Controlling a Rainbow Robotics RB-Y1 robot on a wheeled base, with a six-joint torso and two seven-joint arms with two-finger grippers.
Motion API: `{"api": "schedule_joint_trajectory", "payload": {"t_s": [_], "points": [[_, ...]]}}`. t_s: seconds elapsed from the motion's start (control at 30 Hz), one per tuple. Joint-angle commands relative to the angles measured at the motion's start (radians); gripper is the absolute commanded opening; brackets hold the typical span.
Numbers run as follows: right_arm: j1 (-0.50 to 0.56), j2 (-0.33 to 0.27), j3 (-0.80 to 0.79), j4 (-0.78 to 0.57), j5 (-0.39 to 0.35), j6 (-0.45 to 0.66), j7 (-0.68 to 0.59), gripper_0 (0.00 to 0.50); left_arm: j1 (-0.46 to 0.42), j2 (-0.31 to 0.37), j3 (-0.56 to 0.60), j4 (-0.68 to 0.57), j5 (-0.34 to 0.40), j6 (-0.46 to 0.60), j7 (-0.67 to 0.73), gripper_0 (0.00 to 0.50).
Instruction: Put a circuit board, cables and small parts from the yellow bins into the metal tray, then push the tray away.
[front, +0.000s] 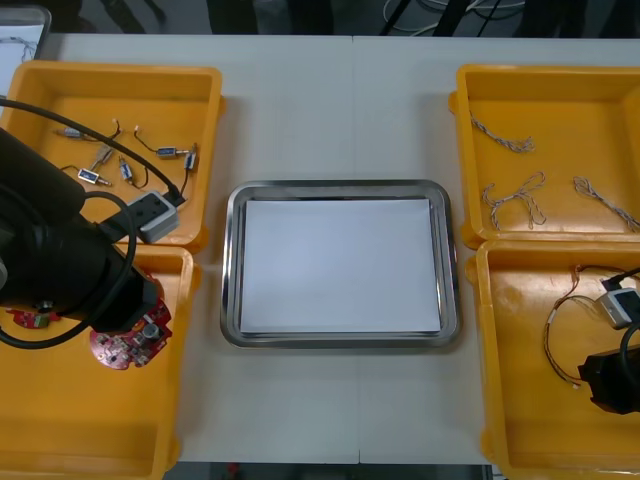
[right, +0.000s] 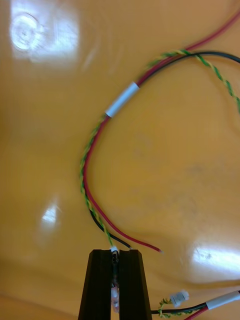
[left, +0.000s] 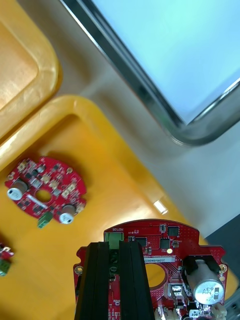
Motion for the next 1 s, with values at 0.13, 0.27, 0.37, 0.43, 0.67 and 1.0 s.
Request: {"api": "schedule_joint_trajectory", "payload": {"t_s": [0.13, 0.27, 0.37, 0.43, 0.67, 1.0], "points": [[-0.081, -0.013, 0.060, -0.027, -0.003, 0.036, -0.048, 0.000, -0.148, -0.099, -0.122, -0.008, -0.048, 0.052, 0.207, 0.000], [-0.130, 0.020, 0.060, -0.027, 0.000, 0.099, -0.054, 0.000, -0.204, -0.147, -0.183, 0.023, -0.081, 0.055, 0.267, 0.000], [-0.156, 0.037, 0.061, -0.029, 0.001, 0.125, -0.056, 0.000, -0.239, -0.184, -0.223, 0.049, -0.113, 0.055, 0.301, 0.000], [-0.169, 0.045, 0.066, -0.029, 0.001, 0.133, -0.056, 0.000, -0.257, -0.208, -0.243, 0.066, -0.140, 0.056, 0.310, 0.000], [-0.229, 0.050, 0.095, -0.029, 0.016, 0.151, -0.060, 0.000, -0.310, -0.300, -0.304, 0.152, -0.229, 0.056, 0.333, 0.000], [-0.281, 0.051, 0.132, -0.029, 0.049, 0.151, -0.077, 0.000, -0.353, -0.389, -0.390, 0.255, -0.316, 0.018, 0.422, 0.000]]}}
